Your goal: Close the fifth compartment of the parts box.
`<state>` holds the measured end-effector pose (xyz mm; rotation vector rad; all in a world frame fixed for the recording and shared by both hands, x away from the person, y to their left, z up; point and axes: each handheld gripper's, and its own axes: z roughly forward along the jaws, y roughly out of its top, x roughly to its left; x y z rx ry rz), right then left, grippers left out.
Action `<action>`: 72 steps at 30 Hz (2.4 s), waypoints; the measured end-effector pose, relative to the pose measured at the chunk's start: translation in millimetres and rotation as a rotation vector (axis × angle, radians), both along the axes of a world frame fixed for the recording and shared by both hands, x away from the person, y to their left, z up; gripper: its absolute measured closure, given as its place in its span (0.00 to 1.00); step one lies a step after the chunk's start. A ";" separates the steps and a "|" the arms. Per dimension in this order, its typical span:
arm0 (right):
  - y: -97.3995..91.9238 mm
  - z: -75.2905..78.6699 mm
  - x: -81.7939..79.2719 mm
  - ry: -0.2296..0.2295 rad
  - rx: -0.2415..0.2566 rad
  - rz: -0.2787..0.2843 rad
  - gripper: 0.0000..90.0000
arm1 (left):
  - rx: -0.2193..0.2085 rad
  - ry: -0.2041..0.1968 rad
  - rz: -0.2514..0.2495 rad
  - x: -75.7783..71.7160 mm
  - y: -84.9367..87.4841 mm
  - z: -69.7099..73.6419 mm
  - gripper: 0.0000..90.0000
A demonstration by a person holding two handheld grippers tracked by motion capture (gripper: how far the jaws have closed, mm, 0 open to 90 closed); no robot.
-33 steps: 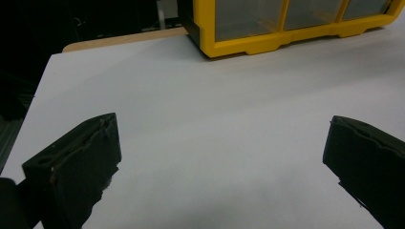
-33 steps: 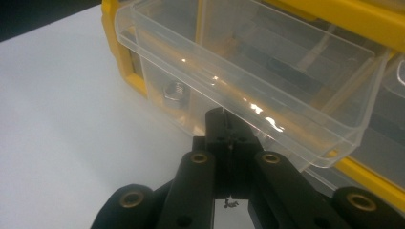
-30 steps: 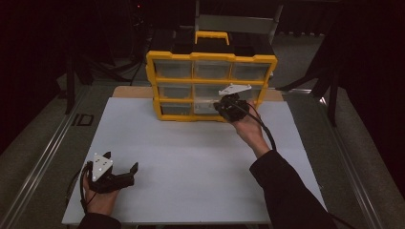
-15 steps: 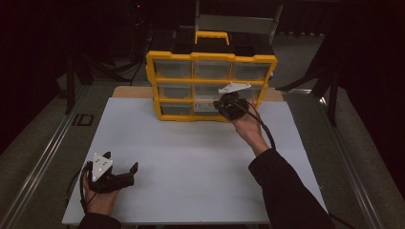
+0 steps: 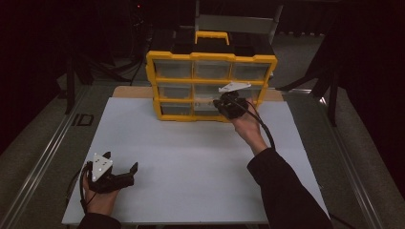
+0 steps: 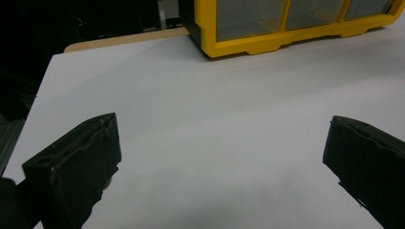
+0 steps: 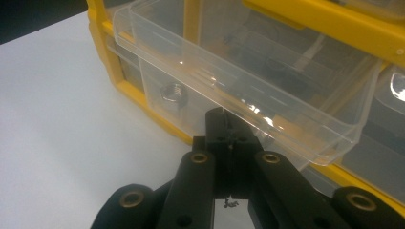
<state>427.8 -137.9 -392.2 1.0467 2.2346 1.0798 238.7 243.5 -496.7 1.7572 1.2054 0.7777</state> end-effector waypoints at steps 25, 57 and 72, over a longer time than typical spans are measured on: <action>-0.8 -1.5 4.8 0.006 0.034 -0.016 1.00 | -0.002 0.001 0.005 -0.2 0.3 -0.5 0.00; 1.2 -5.4 17.5 -0.009 0.059 -0.051 1.00 | 0.001 0.003 -0.001 0.5 -0.8 -0.4 0.00; 3.6 -9.2 27.0 -0.018 0.064 -0.089 1.00 | 0.003 0.002 0.000 0.5 -1.1 -0.4 0.00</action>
